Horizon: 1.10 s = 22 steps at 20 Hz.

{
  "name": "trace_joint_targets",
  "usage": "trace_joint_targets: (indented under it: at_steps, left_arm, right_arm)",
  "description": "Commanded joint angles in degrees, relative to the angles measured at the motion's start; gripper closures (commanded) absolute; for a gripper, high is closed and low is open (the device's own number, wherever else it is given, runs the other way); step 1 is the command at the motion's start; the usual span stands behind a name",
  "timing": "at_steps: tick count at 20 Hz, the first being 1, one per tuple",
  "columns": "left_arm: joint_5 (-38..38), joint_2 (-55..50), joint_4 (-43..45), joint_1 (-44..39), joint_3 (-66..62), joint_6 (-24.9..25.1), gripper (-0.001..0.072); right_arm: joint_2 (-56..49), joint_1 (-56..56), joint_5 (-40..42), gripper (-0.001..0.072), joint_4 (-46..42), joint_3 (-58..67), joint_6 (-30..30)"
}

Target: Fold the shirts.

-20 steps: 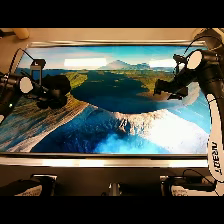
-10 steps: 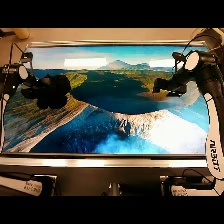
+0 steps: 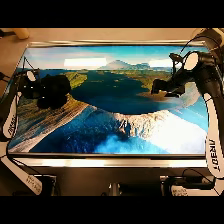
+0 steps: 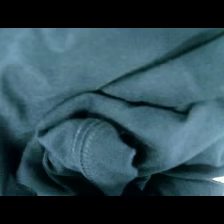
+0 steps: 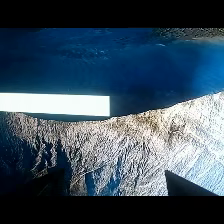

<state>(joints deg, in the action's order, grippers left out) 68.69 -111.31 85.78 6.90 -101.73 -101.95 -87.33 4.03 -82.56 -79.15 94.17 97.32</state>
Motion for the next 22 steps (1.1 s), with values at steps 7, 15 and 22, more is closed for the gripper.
trace_joint_targets:
  at_steps: [7,15,22]
  left_arm:
    - [-8.70,39.39,-2.71,-14.97,-2.71,14.14,0.0675]
    - [-4.37,54.36,-1.77,-36.50,7.72,5.31,0.0675]
    - [-1.64,54.58,5.09,-37.35,39.95,1.38,0.0675]
  right_arm:
    - [15.63,0.07,7.48,0.0041,-6.38,3.98,-4.15]
    - [32.72,0.04,-9.33,0.0040,-7.02,3.65,-1.03]
    - [28.52,0.07,3.69,0.0039,9.46,-29.33,-1.20]
